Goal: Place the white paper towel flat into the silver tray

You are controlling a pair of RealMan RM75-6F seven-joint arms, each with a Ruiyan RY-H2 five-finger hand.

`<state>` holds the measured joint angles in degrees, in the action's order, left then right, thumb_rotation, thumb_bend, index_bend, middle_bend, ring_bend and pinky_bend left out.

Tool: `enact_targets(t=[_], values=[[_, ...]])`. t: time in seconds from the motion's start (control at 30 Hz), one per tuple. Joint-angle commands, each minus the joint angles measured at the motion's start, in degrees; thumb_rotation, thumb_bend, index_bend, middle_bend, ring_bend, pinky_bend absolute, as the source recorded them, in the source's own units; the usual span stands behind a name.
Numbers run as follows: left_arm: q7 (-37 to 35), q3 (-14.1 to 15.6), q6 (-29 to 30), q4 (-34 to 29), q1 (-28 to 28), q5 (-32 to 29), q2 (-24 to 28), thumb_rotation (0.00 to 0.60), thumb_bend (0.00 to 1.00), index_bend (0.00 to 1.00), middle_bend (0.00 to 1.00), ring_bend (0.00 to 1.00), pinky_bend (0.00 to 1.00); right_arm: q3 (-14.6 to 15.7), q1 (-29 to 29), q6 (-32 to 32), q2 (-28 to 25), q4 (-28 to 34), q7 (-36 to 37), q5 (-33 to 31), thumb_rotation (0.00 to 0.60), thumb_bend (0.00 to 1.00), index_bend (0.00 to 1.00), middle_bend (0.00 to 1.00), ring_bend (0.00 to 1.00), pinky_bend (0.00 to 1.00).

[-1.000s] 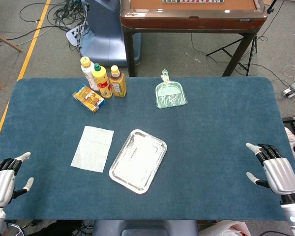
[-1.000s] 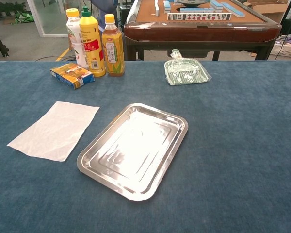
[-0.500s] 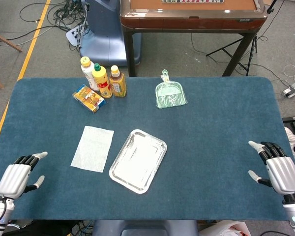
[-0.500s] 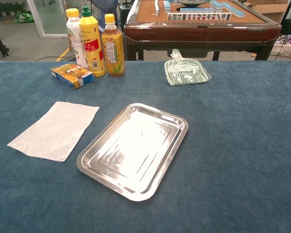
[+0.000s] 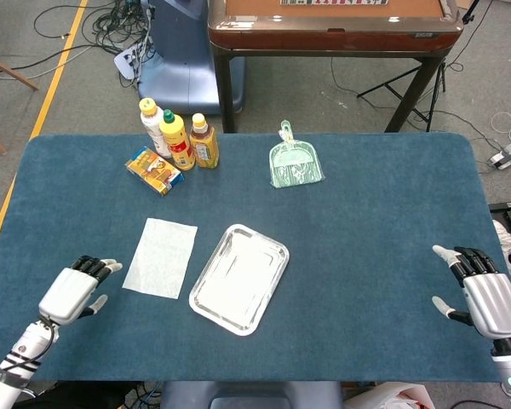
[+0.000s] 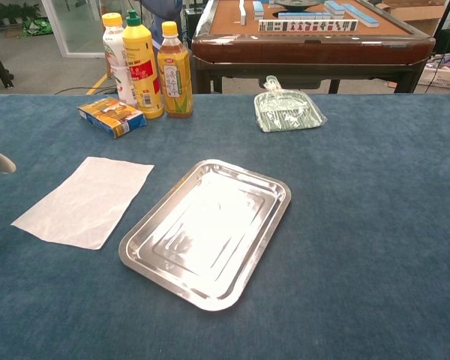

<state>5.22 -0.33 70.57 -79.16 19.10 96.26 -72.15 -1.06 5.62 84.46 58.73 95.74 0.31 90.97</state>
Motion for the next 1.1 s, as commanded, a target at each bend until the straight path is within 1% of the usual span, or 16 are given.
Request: enact_targets(t=[0.03, 0.27, 0.5, 0.9, 1.1], values=[[0.1, 0.6, -1.7, 2.2, 1.9, 1.1, -1.9, 0.6, 0.3, 0.25, 0.24, 0.23, 0.18, 0.0, 0.0, -0.2, 0.0, 0.0, 0.0, -0.1, 0.6, 0.2, 0.18, 0.26, 0.16, 0.17], [0.5, 1.3, -2.6, 7.1, 4.3, 2.7, -5.3, 0.6, 0.3, 0.26, 0.24, 0.23, 0.18, 0.0, -0.1, -0.3, 0.0, -0.1, 0.0, -0.3, 0.6, 0.2, 0.18, 0.26, 0.16, 0.17], [-0.5, 2.0, -1.3, 13.4, 5.1, 3.3, -9.1, 0.6, 0.3, 0.26, 0.24, 0.23, 0.18, 0.0, -0.2, -0.4, -0.1, -0.1, 0.1, -0.6, 0.6, 0.2, 0.18, 0.26, 0.16, 0.17], [-4.9, 3.4, -0.9, 21.7, 5.7, 2.5, -13.6, 0.6, 0.3, 0.26, 0.24, 0.23, 0.18, -0.1, -0.2, -0.6, 0.0, -0.2, 0.2, -0.8, 0.6, 0.2, 0.18, 0.26, 0.16, 0.17], [-5.8, 3.7, -0.8, 25.4, 6.4, 2.4, -16.0, 0.6, 0.3, 0.26, 0.24, 0.23, 0.18, -0.1, -0.4, -0.4, -0.2, 0.0, 0.1, -0.8, 0.6, 0.2, 0.18, 0.26, 0.16, 0.17]])
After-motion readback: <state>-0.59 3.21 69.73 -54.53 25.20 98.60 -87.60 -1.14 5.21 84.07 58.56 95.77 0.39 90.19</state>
